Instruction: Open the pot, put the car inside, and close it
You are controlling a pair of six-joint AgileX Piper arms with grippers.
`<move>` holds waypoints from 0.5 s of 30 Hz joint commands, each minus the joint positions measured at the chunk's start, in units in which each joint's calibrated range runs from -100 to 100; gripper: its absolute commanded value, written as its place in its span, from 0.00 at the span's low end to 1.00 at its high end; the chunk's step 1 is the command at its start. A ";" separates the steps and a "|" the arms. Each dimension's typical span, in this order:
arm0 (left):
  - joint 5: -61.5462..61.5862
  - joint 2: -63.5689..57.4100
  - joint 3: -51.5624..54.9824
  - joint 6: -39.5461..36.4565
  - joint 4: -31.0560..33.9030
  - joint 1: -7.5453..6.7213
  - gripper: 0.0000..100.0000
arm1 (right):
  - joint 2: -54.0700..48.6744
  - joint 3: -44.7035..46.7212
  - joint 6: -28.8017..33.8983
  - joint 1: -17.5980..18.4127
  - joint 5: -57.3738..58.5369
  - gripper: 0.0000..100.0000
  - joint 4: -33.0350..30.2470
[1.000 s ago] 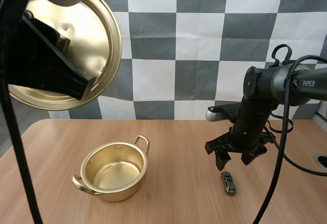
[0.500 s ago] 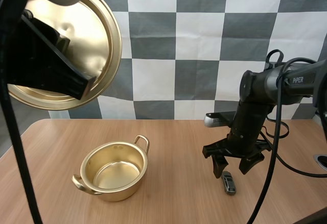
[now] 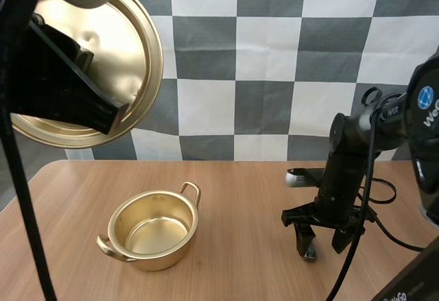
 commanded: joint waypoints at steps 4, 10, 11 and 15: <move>0.00 0.02 -0.02 -0.03 0.02 -0.04 0.00 | 0.05 -0.02 -2.36 -0.30 -0.43 1.00 1.80; 0.00 0.02 -0.02 -0.03 -0.08 -0.04 0.00 | 0.05 -0.02 -6.03 -0.30 -0.43 1.00 7.66; 0.00 0.02 -0.02 -0.03 -0.08 -0.04 0.00 | 0.05 -0.02 -6.24 -0.30 -0.43 1.00 7.79; 0.00 0.02 -0.02 -0.03 -0.08 -0.04 0.00 | 0.76 -0.02 -7.30 -0.30 -0.65 1.00 7.79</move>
